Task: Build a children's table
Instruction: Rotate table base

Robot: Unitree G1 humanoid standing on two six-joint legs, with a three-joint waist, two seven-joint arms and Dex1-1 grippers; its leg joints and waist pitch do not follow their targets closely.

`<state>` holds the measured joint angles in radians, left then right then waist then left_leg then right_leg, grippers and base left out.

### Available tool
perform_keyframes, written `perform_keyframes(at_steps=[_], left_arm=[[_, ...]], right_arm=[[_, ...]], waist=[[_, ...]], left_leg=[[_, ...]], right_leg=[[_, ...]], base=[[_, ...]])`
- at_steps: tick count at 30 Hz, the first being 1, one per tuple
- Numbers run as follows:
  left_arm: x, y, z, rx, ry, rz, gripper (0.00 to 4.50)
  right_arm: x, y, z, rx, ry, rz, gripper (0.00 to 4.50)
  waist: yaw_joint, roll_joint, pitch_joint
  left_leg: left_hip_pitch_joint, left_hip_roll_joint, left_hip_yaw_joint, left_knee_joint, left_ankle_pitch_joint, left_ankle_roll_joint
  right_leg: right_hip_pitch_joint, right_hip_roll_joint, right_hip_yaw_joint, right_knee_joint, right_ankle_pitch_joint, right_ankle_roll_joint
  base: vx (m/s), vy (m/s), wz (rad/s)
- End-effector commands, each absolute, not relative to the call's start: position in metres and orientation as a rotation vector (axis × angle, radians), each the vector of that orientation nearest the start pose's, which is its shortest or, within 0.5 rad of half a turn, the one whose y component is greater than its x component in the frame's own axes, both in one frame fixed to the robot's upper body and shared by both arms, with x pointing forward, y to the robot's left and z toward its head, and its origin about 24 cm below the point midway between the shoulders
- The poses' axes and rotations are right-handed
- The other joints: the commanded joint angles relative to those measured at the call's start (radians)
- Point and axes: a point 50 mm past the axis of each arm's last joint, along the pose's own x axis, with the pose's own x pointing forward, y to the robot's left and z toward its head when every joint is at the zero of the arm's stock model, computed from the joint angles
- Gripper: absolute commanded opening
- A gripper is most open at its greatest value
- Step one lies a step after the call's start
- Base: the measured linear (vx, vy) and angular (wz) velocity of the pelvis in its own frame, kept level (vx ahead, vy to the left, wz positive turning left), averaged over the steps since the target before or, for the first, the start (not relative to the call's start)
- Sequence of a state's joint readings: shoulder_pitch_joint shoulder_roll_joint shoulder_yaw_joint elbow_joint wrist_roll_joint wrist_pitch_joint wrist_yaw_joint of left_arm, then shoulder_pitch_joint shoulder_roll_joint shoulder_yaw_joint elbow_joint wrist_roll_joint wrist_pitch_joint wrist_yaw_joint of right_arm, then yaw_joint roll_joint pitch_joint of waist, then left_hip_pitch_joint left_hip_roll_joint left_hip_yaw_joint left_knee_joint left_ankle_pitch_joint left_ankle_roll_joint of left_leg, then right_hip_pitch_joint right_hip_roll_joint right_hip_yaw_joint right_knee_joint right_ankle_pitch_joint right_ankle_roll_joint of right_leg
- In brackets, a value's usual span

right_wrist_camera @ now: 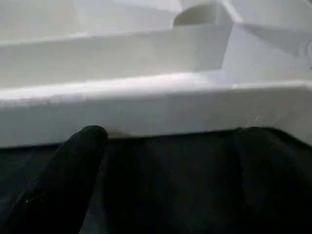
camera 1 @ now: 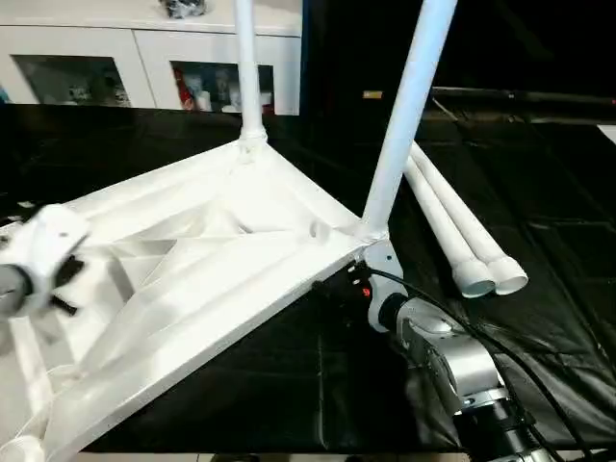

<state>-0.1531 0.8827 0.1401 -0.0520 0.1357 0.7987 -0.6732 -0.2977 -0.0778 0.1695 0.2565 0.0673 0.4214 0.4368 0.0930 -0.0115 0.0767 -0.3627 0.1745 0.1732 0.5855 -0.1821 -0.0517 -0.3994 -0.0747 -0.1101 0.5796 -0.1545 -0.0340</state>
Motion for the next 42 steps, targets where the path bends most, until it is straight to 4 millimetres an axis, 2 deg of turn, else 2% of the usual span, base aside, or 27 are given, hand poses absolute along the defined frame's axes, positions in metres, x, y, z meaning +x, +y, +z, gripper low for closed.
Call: perform_keyframes(at_steps=[1,4,5,7,9,10,11,12,13,14,17,19,21,22,25,29,30,31,32,33,34,35,38,39,40,41,42], left_arm=[[0.243,0.337,0.118,0.676,0.787,-0.064,0.04],[0.241,0.331,0.108,0.649,0.812,-0.127,0.04],[0.241,0.331,0.107,0.649,0.812,-0.128,0.04],[0.245,0.316,0.098,0.59,0.809,-0.213,0.04],[0.246,0.312,0.097,0.575,0.809,-0.231,0.04],[0.246,0.305,0.091,0.558,0.82,-0.283,0.04],[0.245,0.294,0.083,0.539,0.841,-0.384,0.04],[0.243,0.284,0.077,0.518,0.862,-0.474,0.04],[0.241,0.279,0.076,0.515,0.868,-0.523,0.04],[0.239,0.272,0.076,0.508,0.87,-0.592,0.04],[0.234,0.249,0.08,0.437,0.854,-0.757,0.04],[0.229,0.235,0.081,0.386,0.855,-0.876,0.04],[0.225,0.225,0.081,0.349,0.858,-0.958,0.04],[0.224,0.219,0.081,0.33,0.844,-0.999,0.04],[0.227,0.201,0.084,0.272,0.792,-1.072,0.04],[0.254,0.19,0.084,0.306,0.688,-0.984,0.04],[0.254,0.19,0.084,0.306,0.688,-0.984,0.04],[0.264,0.189,0.084,0.328,0.658,-0.93,0.04],[0.264,0.189,0.084,0.328,0.658,-0.93,0.04],[0.28,0.19,0.084,0.355,0.616,-0.846,0.04],[0.296,0.192,0.087,0.384,0.573,-0.762,0.04],[0.304,0.194,0.088,0.402,0.555,-0.715,0.04],[0.311,0.197,0.089,0.422,0.542,-0.672,0.04],[0.315,0.198,0.089,0.441,0.536,-0.654,0.04],[0.319,0.201,0.089,0.467,0.526,-0.625,0.04],[0.326,0.205,0.089,0.51,0.504,-0.591,0.04],[0.326,0.205,0.089,0.51,0.504,-0.591,0.04]], right_arm=[[0.291,-0.089,0.019,-0.053,0.415,0.651,4.5],[0.294,-0.086,0.018,-0.055,0.426,0.648,4.5],[0.294,-0.086,0.018,-0.054,0.426,0.647,4.5],[0.299,-0.083,0.015,-0.052,0.454,0.631,4.5],[0.299,-0.083,0.014,-0.056,0.459,0.628,4.5],[0.302,-0.082,0.013,-0.06,0.464,0.625,4.5],[0.305,-0.079,0.012,-0.063,0.465,0.622,4.5],[0.309,-0.077,0.012,-0.064,0.464,0.619,4.5],[0.311,-0.077,0.013,-0.061,0.464,0.616,4.5],[0.313,-0.076,0.014,-0.056,0.461,0.614,4.5],[0.317,-0.074,0.016,-0.047,0.453,0.613,4.5],[0.32,-0.073,0.017,-0.049,0.453,0.614,4.5],[0.322,-0.072,0.017,-0.048,0.453,0.616,4.5],[0.323,-0.071,0.018,-0.049,0.451,0.616,4.5],[0.327,-0.069,0.019,-0.052,0.443,0.62,4.5],[0.333,-0.066,0.024,-0.057,0.42,0.613,4.5],[0.333,-0.066,0.024,-0.057,0.42,0.613,4.5],[0.334,-0.066,0.026,-0.058,0.412,0.607,4.5],[0.334,-0.066,0.026,-0.058,0.412,0.607,4.5],[0.337,-0.068,0.03,-0.061,0.397,0.592,4.5],[0.341,-0.071,0.034,-0.07,0.377,0.572,4.5],[0.344,-0.075,0.037,-0.075,0.364,0.556,4.5],[0.347,-0.079,0.04,-0.081,0.348,0.534,4.5],[0.349,-0.082,0.043,-0.084,0.336,0.517,4.5],[0.353,-0.088,0.047,-0.089,0.323,0.477,4.5],[0.361,-0.099,0.057,-0.095,0.296,0.394,4.5],[0.361,-0.099,0.057,-0.095,0.296,0.394,4.5]], waist=[[-0.005,0.021,-0.051],[-0.007,0.02,-0.049],[-0.005,0.021,-0.051],[-0.003,0.025,-0.05],[-0.005,0.022,-0.051],[-0.005,0.022,-0.05],[-0.006,0.031,-0.051],[-0.009,0.027,-0.049],[-0.009,0.034,-0.05],[-0.01,0.026,-0.047],[-0.009,0.025,-0.048],[-0.008,0.028,-0.051],[-0.01,0.025,-0.053],[-0.01,0.028,-0.054],[-0.01,0.026,-0.06],[-0.009,0.023,-0.066],[-0.009,0.021,-0.066],[-0.009,0.021,-0.068],[-0.009,0.017,-0.067],[-0.013,0.018,-0.066],[-0.01,0.025,-0.067],[-0.008,0.023,-0.067],[-0.01,0.021,-0.067],[-0.012,0.025,-0.066],[-0.012,0.023,-0.066],[-0.014,0.029,-0.066],[-0.014,0.027,-0.068]], left_leg=[[0.026,0.061,-0.037,-0.092,-0.397,-0.036],[0.027,0.06,-0.04,-0.092,-0.416,-0.033],[0.032,0.06,-0.039,-0.09,-0.417,-0.034],[0.034,0.061,-0.042,-0.092,-0.432,-0.041],[0.036,0.061,-0.042,-0.092,-0.456,-0.051],[0.035,0.061,-0.043,-0.092,-0.457,-0.052],[0.033,0.06,-0.046,-0.093,-0.47,-0.056],[0.031,0.06,-0.046,-0.094,-0.482,-0.055],[0.033,0.06,-0.05,-0.093,-0.501,-0.062],[0.033,0.059,-0.049,-0.093,-0.499,-0.057],[0.045,0.06,-0.046,-0.09,-0.512,-0.06],[0.042,0.061,-0.045,-0.092,-0.495,-0.067],[0.04,0.06,-0.041,-0.092,-0.482,-0.065],[0.038,0.06,-0.04,-0.092,-0.471,-0.068],[0.036,0.058,-0.033,-0.087,-0.418,-0.071],[0.027,0.055,-0.03,-0.082,-0.344,-0.06],[0.024,0.053,-0.029,-0.081,-0.332,-0.055],[0.023,0.053,-0.029,-0.08,-0.325,-0.053],[0.021,0.051,-0.03,-0.079,-0.324,-0.048],[0.016,0.05,-0.03,-0.08,-0.318,-0.044],[0.026,0.046,-0.026,-0.075,-0.321,-0.044],[0.028,0.044,-0.026,-0.074,-0.323,-0.041],[0.018,0.049,-0.035,-0.079,-0.327,-0.041],[0.02,0.051,-0.035,-0.078,-0.333,-0.04],[0.023,0.05,-0.034,-0.076,-0.338,-0.04],[0.023,0.048,-0.033,-0.076,-0.336,-0.04],[0.024,0.048,-0.032,-0.076,-0.334,-0.041]], right_leg=[[0.03,-0.091,0.07,-0.079,-0.466,-0.106],[0.028,-0.094,0.069,-0.086,-0.515,-0.093],[0.024,-0.094,0.071,-0.089,-0.518,-0.092],[0.025,-0.093,0.07,-0.087,-0.498,-0.103],[0.024,-0.09,0.068,-0.087,-0.487,-0.109],[0.025,-0.091,0.069,-0.085,-0.481,-0.112],[0.029,-0.093,0.067,-0.084,-0.486,-0.112],[0.029,-0.093,0.066,-0.087,-0.503,-0.11],[0.032,-0.096,0.065,-0.087,-0.527,-0.108],[0.033,-0.098,0.064,-0.094,-0.551,-0.097],[0.025,-0.096,0.065,-0.097,-0.573,-0.099],[0.027,-0.093,0.068,-0.085,-0.513,-0.12],[0.029,-0.092,0.07,-0.082,-0.486,-0.13],[0.03,-0.091,0.071,-0.078,-0.465,-0.139],[0.034,-0.09,0.073,-0.069,-0.396,-0.161],[0.044,-0.088,0.074,-0.061,-0.344,-0.168],[0.044,-0.086,0.074,-0.062,-0.348,-0.161],[0.046,-0.087,0.075,-0.06,-0.344,-0.161],[0.047,-0.086,0.073,-0.063,-0.38,-0.145],[0.05,-0.085,0.072,-0.064,-0.387,-0.139],[0.04,-0.08,0.072,-0.073,-0.406,-0.125],[0.041,-0.078,0.07,-0.075,-0.415,-0.116],[0.05,-0.084,0.065,-0.07,-0.437,-0.107],[0.046,-0.085,0.065,-0.076,-0.444,-0.109],[0.043,-0.084,0.065,-0.076,-0.446,-0.111],[0.041,-0.081,0.065,-0.076,-0.431,-0.118],[0.041,-0.08,0.065,-0.074,-0.424,-0.118]], base=[[0.0,0.0,0.0],[0.0,0.0,0.0],[0.0,0.0,0.0],[0.0,0.0,0.0],[0.0,0.0,0.0],[0.0,0.0,0.0],[0.0,0.0,0.0],[0.0,0.0,0.0],[0.0,0.0,0.0],[0.0,0.0,0.0],[0.0,0.0,0.0],[0.0,0.0,0.0],[0.0,0.0,0.0],[0.0,0.0,0.0],[0.0,0.0,0.0],[0.0,0.0,0.0],[0.0,0.0,0.0],[0.0,0.0,0.0],[0.0,0.0,0.0],[0.0,0.0,0.0],[0.0,0.0,0.0],[0.0,0.0,0.0],[0.0,0.0,0.0],[0.0,0.0,0.0],[0.0,0.0,0.0],[0.0,0.0,0.0],[0.0,0.0,0.0]])
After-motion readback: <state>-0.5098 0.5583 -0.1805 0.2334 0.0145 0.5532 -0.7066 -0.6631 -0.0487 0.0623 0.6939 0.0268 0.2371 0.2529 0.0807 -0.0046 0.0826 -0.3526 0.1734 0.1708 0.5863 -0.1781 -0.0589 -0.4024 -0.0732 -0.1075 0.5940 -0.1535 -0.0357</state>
